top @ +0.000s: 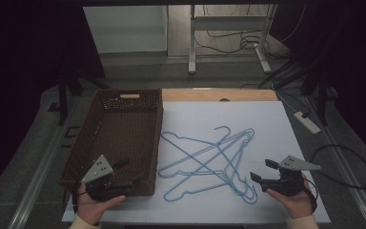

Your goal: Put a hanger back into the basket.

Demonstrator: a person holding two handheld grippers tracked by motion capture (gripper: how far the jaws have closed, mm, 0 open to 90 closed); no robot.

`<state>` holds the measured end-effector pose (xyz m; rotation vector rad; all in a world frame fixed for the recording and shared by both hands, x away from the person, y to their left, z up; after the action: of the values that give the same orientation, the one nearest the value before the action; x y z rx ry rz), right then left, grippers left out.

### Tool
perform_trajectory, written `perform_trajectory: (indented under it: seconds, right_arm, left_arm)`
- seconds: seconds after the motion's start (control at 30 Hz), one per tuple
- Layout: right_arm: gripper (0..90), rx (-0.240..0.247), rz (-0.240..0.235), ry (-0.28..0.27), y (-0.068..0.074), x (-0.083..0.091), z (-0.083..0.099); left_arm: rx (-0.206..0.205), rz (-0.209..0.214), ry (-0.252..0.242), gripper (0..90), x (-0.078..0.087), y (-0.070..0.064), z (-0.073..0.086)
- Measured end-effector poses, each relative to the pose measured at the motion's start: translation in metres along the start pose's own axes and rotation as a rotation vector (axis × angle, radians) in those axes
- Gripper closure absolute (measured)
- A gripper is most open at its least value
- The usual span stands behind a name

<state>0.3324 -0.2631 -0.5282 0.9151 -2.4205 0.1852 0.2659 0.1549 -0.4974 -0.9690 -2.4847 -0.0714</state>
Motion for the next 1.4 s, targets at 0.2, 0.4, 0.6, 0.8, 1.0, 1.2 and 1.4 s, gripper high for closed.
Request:
perform_trajectory:
  seconds: [0.2, 0.4, 0.6, 0.8, 1.0, 1.2, 1.4]
  right_arm:
    - [20.2, -0.003, 0.012, -0.005, -0.002, 0.002, 0.0]
    - [20.7, -0.008, 0.017, -0.008, -0.003, 0.003, -0.001]
    - [22.5, 0.006, 0.016, 0.008, -0.001, 0.002, -0.002]
    - [23.6, 0.011, 0.02, 0.016, 0.001, 0.002, -0.001]
    - [24.2, 0.026, 0.036, 0.031, 0.004, 0.002, -0.002]
    - [27.2, 0.022, 0.024, 0.079, 0.016, 0.001, -0.009]
    - [29.2, 0.025, 0.03, 0.181, 0.031, -0.012, -0.018]
  left_arm:
    - [-0.003, -0.005, -0.012, 27.3, 0.001, 0.002, -0.003]
    - [-0.011, -0.014, -0.017, 27.4, 0.005, 0.003, -0.005]
    - [-0.009, -0.016, -0.019, 27.4, 0.006, 0.005, -0.006]
    - [-0.016, -0.02, -0.02, 27.5, 0.007, 0.004, -0.005]
    - [-0.02, -0.025, -0.019, 27.5, 0.007, 0.005, -0.005]
    - [-0.023, -0.027, -0.018, 27.7, 0.007, 0.005, -0.005]
    - [-0.021, -0.021, -0.026, 27.7, 0.01, 0.006, -0.006]
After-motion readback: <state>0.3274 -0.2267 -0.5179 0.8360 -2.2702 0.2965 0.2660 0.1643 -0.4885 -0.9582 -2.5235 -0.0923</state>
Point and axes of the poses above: each handheld gripper's, and its own axes: x roughly backward along the jaws, z roughly out of its underside, y roughly to its left, the point moved 9 cm from there along -x, roughly forward along the jaws
